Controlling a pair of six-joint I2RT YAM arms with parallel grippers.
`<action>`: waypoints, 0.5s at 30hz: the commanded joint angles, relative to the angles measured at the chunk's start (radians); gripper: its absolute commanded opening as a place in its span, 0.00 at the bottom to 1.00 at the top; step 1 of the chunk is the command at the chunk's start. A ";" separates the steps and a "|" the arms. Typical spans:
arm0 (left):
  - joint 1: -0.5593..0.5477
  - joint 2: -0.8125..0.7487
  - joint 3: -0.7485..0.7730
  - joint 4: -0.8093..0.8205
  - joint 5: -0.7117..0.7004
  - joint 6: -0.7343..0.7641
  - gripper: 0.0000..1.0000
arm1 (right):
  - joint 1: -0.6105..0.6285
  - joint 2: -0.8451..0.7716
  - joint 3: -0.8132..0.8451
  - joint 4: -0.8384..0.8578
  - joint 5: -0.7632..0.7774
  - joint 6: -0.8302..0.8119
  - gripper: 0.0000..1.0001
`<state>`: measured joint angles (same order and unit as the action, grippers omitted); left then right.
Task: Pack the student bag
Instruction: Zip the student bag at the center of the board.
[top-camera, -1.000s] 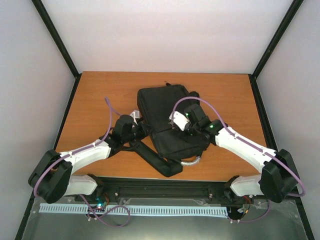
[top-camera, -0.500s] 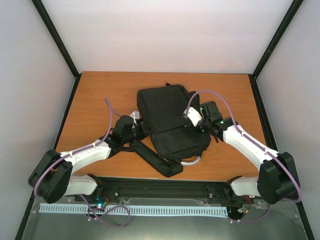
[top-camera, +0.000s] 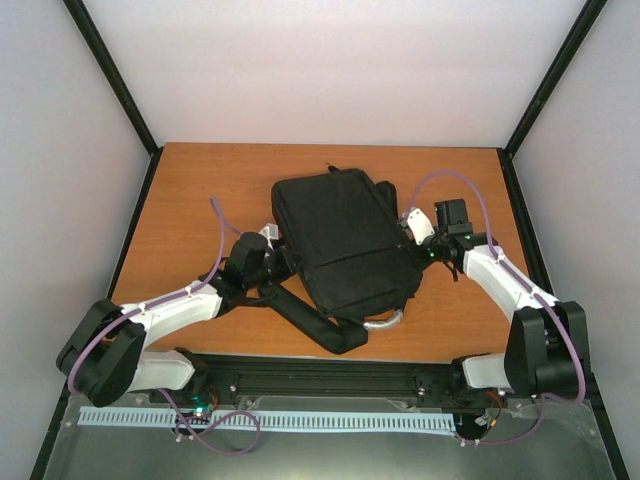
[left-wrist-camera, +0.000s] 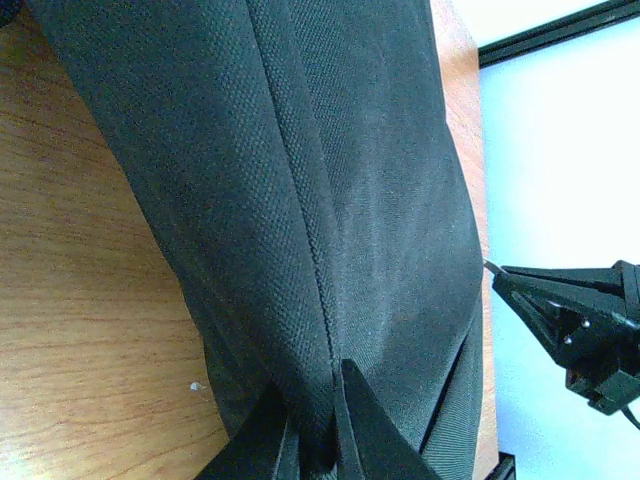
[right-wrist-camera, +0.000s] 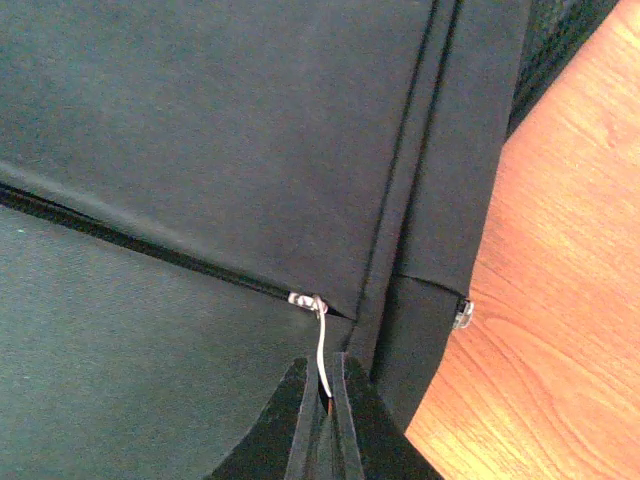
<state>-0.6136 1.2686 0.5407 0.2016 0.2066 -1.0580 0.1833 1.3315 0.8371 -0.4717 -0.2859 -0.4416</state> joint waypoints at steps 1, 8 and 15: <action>-0.002 -0.018 -0.001 0.025 -0.016 0.029 0.01 | -0.074 0.040 -0.001 0.094 0.045 -0.010 0.03; -0.002 -0.026 -0.005 0.014 -0.020 0.033 0.01 | -0.099 0.079 -0.003 0.096 0.014 -0.004 0.03; -0.001 -0.047 0.072 -0.192 -0.086 0.120 0.42 | -0.099 0.017 0.092 -0.062 -0.140 0.033 0.34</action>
<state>-0.6136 1.2640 0.5365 0.1493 0.1864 -1.0256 0.0998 1.4017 0.8543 -0.4797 -0.3759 -0.4377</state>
